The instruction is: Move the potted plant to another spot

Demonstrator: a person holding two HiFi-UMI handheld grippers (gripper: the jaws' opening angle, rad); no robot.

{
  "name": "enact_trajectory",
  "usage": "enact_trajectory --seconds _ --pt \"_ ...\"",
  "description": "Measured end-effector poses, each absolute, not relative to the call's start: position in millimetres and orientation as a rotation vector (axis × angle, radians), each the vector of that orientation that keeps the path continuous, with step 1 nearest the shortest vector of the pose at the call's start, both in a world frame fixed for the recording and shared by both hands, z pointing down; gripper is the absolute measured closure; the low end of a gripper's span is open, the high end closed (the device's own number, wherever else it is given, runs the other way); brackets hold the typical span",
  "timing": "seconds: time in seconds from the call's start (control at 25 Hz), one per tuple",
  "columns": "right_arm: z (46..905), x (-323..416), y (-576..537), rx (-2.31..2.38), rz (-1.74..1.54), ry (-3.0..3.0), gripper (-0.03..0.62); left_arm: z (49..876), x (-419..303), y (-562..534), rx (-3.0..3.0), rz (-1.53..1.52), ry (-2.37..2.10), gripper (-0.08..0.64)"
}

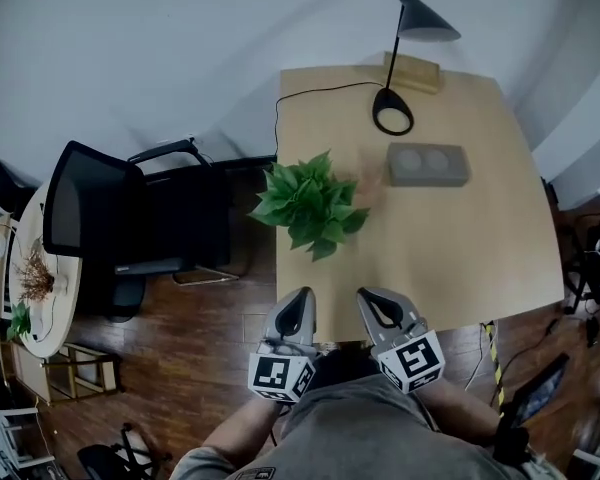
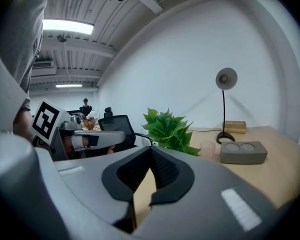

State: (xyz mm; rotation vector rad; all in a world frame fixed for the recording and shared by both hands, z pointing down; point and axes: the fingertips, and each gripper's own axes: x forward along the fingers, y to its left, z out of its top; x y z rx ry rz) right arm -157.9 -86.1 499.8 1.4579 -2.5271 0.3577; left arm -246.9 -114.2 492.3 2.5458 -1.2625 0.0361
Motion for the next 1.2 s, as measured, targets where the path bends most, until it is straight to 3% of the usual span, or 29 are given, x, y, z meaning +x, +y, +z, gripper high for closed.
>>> enact_trajectory --seconds 0.44,0.6,0.64,0.68,0.72,0.96,1.2 --pt "577.7 -138.8 -141.1 1.306 0.330 -2.468 0.592 603.5 -256.6 -171.1 2.575 0.397 -1.315 0.559" --pt "624.4 -134.2 -163.7 1.171 0.308 -2.447 0.564 646.7 -252.8 -197.1 2.631 0.481 -1.243 0.463" --pt "634.9 -134.0 -170.3 1.141 0.308 -2.449 0.533 654.3 -251.5 -204.5 2.648 0.492 -1.223 0.445" --pt "644.9 -134.2 -176.5 1.112 0.311 -2.452 0.449 660.4 -249.5 -211.3 2.664 0.501 -1.201 0.423" --pt "654.0 -134.6 -182.6 1.083 0.310 -2.457 0.412 665.1 -247.0 -217.3 2.681 0.508 -1.177 0.394" --pt "682.6 -146.9 -211.8 0.933 0.264 -2.498 0.310 676.7 -232.9 -239.8 2.797 0.567 -1.055 0.317" --pt "691.6 -160.6 -234.5 0.811 0.230 -2.556 0.247 680.7 -219.9 -250.9 2.894 0.592 -0.928 0.311"
